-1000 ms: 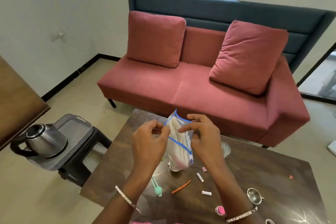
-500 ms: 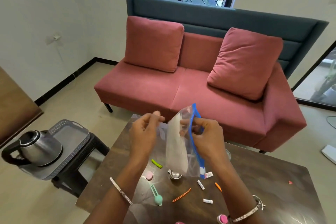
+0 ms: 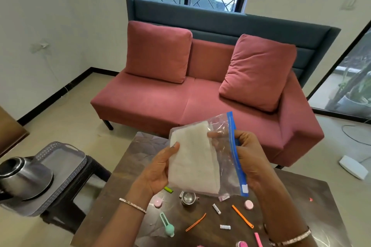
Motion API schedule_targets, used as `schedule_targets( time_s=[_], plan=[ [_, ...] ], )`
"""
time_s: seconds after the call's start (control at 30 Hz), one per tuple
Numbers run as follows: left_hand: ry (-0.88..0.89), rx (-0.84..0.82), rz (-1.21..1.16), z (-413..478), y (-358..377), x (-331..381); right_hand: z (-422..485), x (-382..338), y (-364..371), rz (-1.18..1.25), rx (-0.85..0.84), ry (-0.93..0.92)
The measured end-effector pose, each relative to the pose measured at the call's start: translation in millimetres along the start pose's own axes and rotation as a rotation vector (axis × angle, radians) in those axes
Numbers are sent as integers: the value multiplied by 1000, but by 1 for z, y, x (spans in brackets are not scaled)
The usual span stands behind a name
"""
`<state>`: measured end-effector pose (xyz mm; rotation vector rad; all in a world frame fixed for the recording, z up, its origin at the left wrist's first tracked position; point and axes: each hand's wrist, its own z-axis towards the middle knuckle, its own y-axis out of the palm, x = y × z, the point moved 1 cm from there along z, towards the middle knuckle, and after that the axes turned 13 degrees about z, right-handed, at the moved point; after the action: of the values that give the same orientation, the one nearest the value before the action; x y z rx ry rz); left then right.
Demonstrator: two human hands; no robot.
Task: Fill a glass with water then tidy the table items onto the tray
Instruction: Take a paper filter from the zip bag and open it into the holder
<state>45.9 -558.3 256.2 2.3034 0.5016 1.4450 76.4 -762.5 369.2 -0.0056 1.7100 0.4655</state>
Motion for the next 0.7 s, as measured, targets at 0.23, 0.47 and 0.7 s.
schedule_targets(
  time_s=[0.23, 0.47, 0.7],
  plan=[
    [154, 53, 89, 3, -5, 14, 9, -5, -15, -68, 20, -23],
    [197, 48, 75, 6, -10, 13, 8, -9, -15, -150, 105, -39],
    [204, 35, 73, 2, -10, 11, 11, -3, -15, -239, 117, -28]
  ],
)
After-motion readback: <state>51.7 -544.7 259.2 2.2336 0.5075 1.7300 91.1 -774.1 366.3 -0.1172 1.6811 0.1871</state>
